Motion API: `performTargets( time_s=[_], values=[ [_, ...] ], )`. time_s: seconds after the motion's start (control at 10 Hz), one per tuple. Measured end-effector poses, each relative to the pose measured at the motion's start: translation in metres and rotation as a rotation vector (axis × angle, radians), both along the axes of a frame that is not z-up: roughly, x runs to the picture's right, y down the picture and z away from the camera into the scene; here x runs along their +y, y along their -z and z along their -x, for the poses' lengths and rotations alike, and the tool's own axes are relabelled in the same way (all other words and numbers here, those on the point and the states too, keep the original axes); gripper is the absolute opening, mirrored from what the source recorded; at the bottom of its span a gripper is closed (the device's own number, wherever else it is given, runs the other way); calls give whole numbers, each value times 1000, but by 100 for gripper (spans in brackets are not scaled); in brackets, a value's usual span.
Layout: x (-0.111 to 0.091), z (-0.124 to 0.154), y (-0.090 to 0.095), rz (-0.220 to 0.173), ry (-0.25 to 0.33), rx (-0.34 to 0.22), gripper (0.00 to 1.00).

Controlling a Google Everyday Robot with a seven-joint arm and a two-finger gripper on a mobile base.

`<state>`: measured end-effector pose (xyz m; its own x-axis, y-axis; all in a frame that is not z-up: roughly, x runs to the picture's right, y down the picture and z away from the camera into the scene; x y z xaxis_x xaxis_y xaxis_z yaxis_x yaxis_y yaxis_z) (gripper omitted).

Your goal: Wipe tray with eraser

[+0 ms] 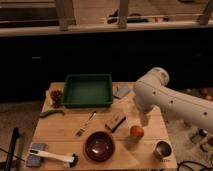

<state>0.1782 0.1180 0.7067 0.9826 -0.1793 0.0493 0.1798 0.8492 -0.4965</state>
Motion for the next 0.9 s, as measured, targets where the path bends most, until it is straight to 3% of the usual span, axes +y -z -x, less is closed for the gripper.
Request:
performTargets(
  time_s=[0.9],
  values=[
    [11,39,-26,-13,86,-100,80]
  ],
)
